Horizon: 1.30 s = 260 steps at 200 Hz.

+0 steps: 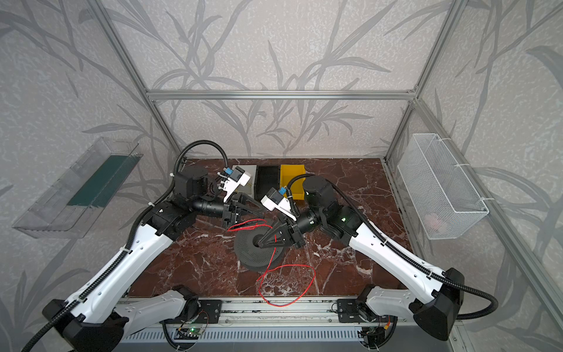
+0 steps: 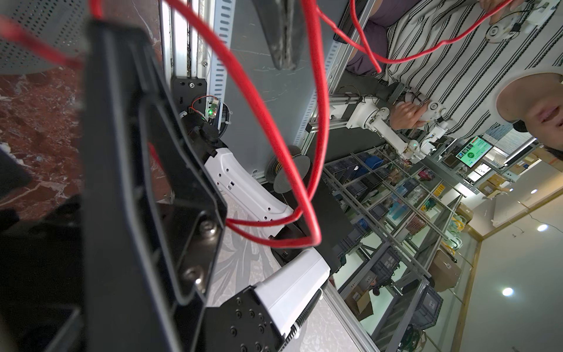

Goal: Wrap the cables

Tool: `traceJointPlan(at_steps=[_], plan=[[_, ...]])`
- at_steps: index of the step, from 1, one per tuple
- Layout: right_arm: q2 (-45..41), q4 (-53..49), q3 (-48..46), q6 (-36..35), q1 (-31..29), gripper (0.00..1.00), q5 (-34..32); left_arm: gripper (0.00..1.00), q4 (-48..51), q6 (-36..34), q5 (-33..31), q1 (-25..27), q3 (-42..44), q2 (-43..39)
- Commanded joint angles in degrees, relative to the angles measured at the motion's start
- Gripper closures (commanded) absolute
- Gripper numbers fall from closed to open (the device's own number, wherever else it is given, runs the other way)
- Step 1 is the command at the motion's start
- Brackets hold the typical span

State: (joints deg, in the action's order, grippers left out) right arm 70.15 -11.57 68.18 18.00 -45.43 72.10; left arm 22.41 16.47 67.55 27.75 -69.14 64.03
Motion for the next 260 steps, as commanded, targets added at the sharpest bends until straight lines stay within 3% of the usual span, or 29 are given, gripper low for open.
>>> traceJointPlan(at_steps=[1, 79, 106, 137, 170, 192, 224, 243, 260], plan=[[0.4, 2.9, 0.2, 1.1, 0.2, 1.0, 0.9, 0.4, -2.7, -0.6, 2.0, 0.4, 1.2, -1.0], [1.1, 3.7, 0.3, 1.7, 0.2, 1.0, 0.0, 0.76, -1.7, -1.4, 0.8, 0.3, 2.7, -2.1], [0.7, 3.5, 0.2, 1.8, 0.7, 1.0, -0.1, 1.0, -1.1, -1.4, 0.0, 0.3, 2.2, -2.6], [-1.2, -1.5, 0.7, -0.1, 1.9, 1.0, -0.9, 1.0, 3.6, -2.4, -6.3, -2.0, 0.4, -2.8], [-5.9, -12.2, 0.6, -5.0, 4.9, 1.0, -5.1, 1.0, 7.2, 1.6, -19.9, -11.8, -1.3, -2.4], [-10.1, -15.6, -1.4, -5.9, 7.4, 1.0, -8.9, 1.0, 11.5, 2.1, -31.7, -15.2, -3.6, -1.3], [-14.9, -23.6, -2.5, -9.7, 9.3, 1.0, -19.5, 1.0, 13.6, 6.5, -42.8, -20.4, -5.8, -1.0], [-16.2, -27.7, -3.3, -11.9, 9.3, 1.0, -26.2, 1.0, 13.3, 10.8, -43.7, -25.0, -5.8, -0.9], [-17.1, -29.4, -4.7, -12.8, 9.4, 1.0, -32.3, 1.0, 10.6, 12.3, -37.3, -27.1, -5.2, -0.8]])
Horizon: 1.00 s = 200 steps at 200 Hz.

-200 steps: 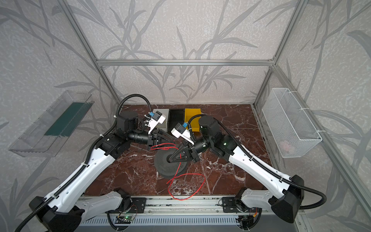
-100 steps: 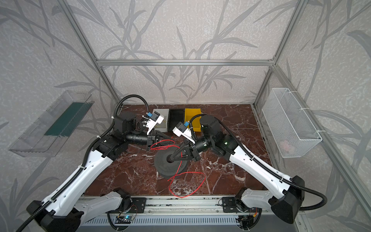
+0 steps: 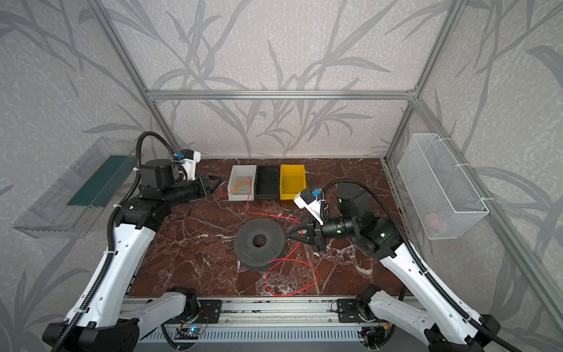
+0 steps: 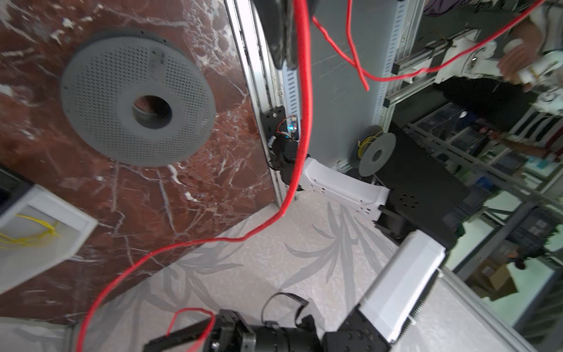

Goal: Wrap the cables

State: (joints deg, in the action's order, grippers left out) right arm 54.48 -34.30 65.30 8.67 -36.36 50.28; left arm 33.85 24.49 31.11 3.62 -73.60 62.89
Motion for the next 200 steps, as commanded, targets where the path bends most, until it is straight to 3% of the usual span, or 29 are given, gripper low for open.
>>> traceJointPlan(at_steps=[1, 27, 57, 88, 105, 148, 166, 200], plan=[[-1.4, -6.7, -2.0, -3.5, 0.3, 1.0, -10.6, 1.0, -1.0, 4.2, -0.5, -3.0, -0.8, 0.3], [-1.2, -8.2, -3.2, -3.9, 0.3, 1.0, -18.8, 1.0, -0.5, 5.4, 0.4, -3.2, -0.9, -0.7], [2.6, -13.0, -3.0, -2.7, 0.3, 1.0, -36.0, 1.0, 1.2, 8.9, 1.0, -9.1, -2.6, -1.4], [5.0, -14.4, -4.8, -0.2, 0.7, 1.0, -55.7, 1.0, 11.2, 7.5, -13.5, -13.3, -11.4, -0.9], [6.4, -15.6, -6.1, 1.3, 1.6, 1.0, -63.7, 1.0, 12.5, 9.0, -17.9, -14.5, -15.8, -0.1], [6.8, -12.5, -13.4, 7.3, 6.2, 1.0, -69.8, 1.0, 14.3, 15.1, -26.3, -16.1, -28.6, 4.7], [5.9, -11.3, -15.6, 8.2, 9.3, 1.0, -71.2, 1.0, 15.0, 16.8, -26.9, -16.9, -32.9, 7.1], [3.5, -9.5, -16.7, 9.2, 14.4, 1.0, -70.4, 1.0, 14.3, 18.4, -29.8, -17.2, -34.0, 7.9]])
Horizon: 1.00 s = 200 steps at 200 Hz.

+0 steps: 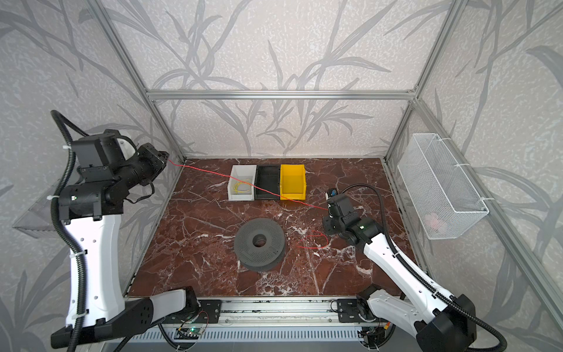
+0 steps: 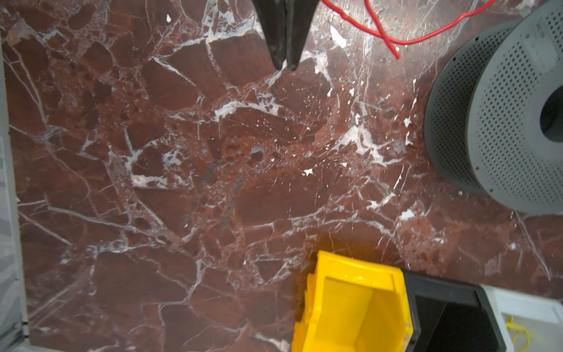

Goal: Wrap the cables

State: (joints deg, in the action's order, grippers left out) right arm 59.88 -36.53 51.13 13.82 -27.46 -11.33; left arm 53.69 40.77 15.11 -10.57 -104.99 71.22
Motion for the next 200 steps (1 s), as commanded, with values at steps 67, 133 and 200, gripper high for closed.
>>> traceJointPlan(at_steps=[67, 133, 200], plan=[[2.1, -5.3, -4.0, 0.0, 7.7, 0.87, 8.2, 1.0, -16.5, 2.4, -3.3, 4.0, 8.9, -2.7], [-4.7, -5.5, 0.0, -2.7, 4.3, 0.31, 10.4, 1.0, -33.3, 6.1, 5.4, 9.9, 19.7, -3.9], [-8.6, 2.9, 13.1, -9.0, 3.9, 0.26, 33.4, 1.0, -44.0, 8.1, 20.3, 13.5, 24.0, -4.8]])
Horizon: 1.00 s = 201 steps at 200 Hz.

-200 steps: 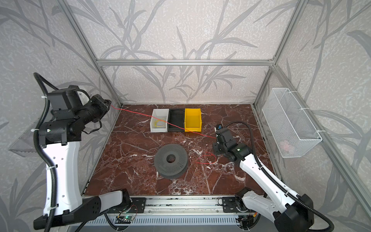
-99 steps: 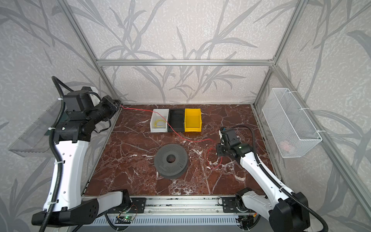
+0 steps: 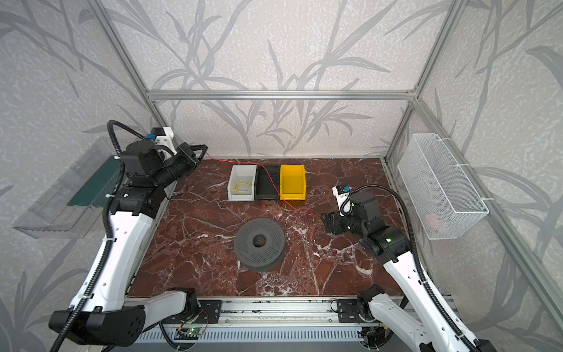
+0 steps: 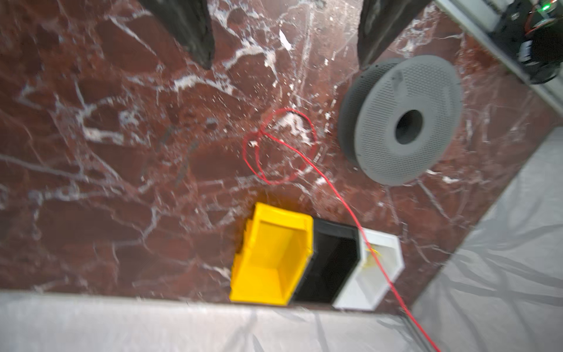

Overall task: Wrap the cables
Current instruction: 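Move the right gripper toward the bins to grasp the red wire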

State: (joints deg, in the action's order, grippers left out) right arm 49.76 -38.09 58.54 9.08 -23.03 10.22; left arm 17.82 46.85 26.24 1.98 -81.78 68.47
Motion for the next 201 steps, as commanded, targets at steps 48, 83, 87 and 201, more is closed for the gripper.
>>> traceJointPlan(at_steps=[48, 83, 87, 201], plan=[[9.1, 18.0, 16.7, 0.2, -0.6, 0.22, 35.1, 1.0, -6.0, -7.3, 21.5, 5.5, 4.3, -4.0], [18.6, 23.7, 24.8, 3.3, -2.0, 0.2, 48.1, 1.0, -5.1, -12.0, 28.6, 6.6, 8.2, -6.0], [19.8, 23.4, 25.7, 2.9, -2.3, 0.2, 49.3, 1.0, -5.8, -11.8, 29.4, 6.6, 8.7, -6.3], [34.7, 12.5, 25.9, -8.8, -13.8, 0.2, 64.1, 1.0, -8.6, -12.2, 28.6, 6.7, 10.1, -6.9]])
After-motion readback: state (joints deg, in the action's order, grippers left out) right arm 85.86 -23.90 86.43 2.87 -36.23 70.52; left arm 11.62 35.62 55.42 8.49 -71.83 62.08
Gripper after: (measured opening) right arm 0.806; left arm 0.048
